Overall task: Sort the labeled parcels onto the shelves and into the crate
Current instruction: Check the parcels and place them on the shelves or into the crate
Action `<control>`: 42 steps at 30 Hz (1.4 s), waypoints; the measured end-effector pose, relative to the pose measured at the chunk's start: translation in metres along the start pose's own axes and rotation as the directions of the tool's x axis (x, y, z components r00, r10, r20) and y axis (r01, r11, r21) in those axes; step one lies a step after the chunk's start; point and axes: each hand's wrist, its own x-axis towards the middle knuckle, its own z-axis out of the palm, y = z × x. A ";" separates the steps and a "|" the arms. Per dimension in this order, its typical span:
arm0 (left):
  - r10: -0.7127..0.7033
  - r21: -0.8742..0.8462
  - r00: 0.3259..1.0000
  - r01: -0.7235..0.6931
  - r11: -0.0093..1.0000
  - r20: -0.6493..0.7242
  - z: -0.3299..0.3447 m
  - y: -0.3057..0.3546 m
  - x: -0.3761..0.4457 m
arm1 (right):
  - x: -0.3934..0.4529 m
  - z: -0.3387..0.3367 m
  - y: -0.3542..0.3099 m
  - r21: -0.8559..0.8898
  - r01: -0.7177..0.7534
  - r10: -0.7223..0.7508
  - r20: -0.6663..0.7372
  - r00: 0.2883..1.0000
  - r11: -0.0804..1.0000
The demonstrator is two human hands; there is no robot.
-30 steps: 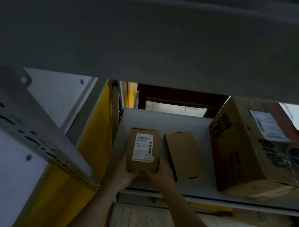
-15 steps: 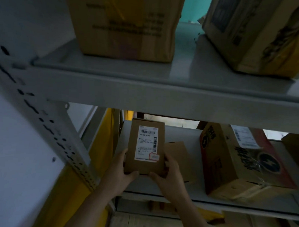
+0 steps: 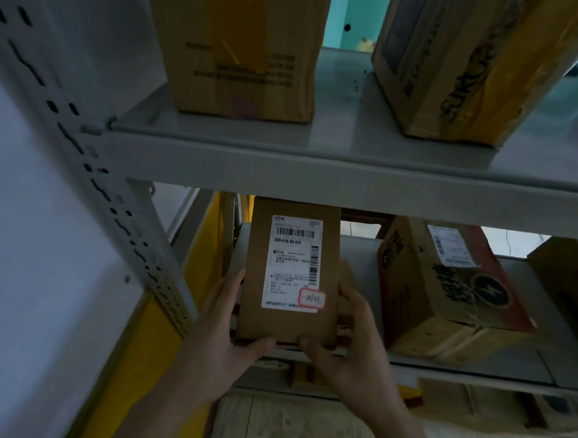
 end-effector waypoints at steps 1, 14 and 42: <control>0.007 -0.004 1.000 -0.007 1.000 -0.001 0.000 0.000 -0.003 | -0.002 -0.001 -0.001 -0.017 0.007 -0.006 0.007 1.000 1.000; 0.004 0.051 1.000 -0.003 0.999 -0.030 0.001 0.009 -0.012 | -0.007 -0.005 -0.008 -0.108 0.030 -0.031 -0.005 1.000 0.994; 0.353 -0.089 0.798 -0.356 0.930 0.489 0.216 0.213 -0.076 | -0.245 -0.233 0.029 0.006 -0.117 0.097 -0.600 0.794 0.993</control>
